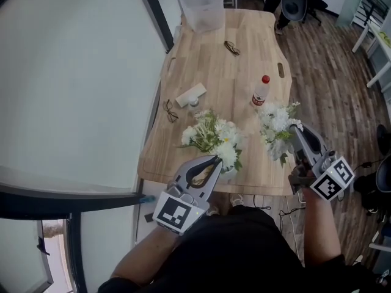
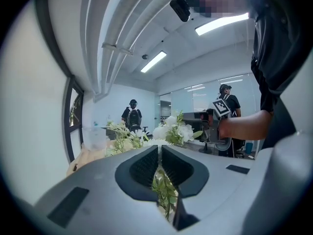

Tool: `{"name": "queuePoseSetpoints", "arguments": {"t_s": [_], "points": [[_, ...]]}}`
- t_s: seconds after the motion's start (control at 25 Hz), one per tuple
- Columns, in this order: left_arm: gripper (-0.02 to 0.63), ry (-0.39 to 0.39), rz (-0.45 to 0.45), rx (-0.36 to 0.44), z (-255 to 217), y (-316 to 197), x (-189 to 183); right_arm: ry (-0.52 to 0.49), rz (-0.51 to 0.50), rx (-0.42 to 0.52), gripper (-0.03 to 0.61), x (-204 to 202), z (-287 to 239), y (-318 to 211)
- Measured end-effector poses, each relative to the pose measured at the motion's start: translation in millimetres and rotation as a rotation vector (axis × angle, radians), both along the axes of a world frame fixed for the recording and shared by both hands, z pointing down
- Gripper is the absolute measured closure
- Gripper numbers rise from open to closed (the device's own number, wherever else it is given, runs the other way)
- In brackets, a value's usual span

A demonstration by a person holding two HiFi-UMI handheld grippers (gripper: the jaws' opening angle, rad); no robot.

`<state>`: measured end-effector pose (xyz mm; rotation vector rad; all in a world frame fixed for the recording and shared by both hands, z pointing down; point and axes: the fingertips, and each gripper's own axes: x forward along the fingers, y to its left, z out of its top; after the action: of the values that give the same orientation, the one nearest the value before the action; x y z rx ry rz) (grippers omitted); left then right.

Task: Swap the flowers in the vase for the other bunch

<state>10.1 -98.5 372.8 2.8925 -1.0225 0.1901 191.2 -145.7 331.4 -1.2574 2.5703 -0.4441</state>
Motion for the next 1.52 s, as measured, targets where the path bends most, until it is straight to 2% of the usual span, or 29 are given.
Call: {"name": "queuePoseSetpoints", "arguments": {"t_s": [0.6, 0.76, 0.88, 1.2, 1.52], "points": [[0.586, -0.012, -0.078, 0.081, -35.5, -15.6, -22.7, -0.027, -0.113, 0.041, 0.508, -37.2, -23.6, -1.8], [0.586, -0.018, -0.093, 0.132, -44.9, -19.9, -35.3, -0.033, -0.127, 0.054, 0.508, -43.4, -28.9, -2.2], [0.586, 0.005, -0.124, 0.130, -56.3, -22.9, -46.1, -0.039, -0.137, 0.063, 0.508, -50.1, -31.6, -5.0], [0.588, -0.017, -0.183, 0.223, -77.3, -33.7, -74.1, -0.057, -0.170, 0.084, 0.509, -65.5, -39.7, -11.0], [0.588, -0.015, -0.252, 0.265, -101.5, -31.5, -109.3, -0.071, -0.230, 0.104, 0.508, -91.7, -59.4, -11.7]]}}
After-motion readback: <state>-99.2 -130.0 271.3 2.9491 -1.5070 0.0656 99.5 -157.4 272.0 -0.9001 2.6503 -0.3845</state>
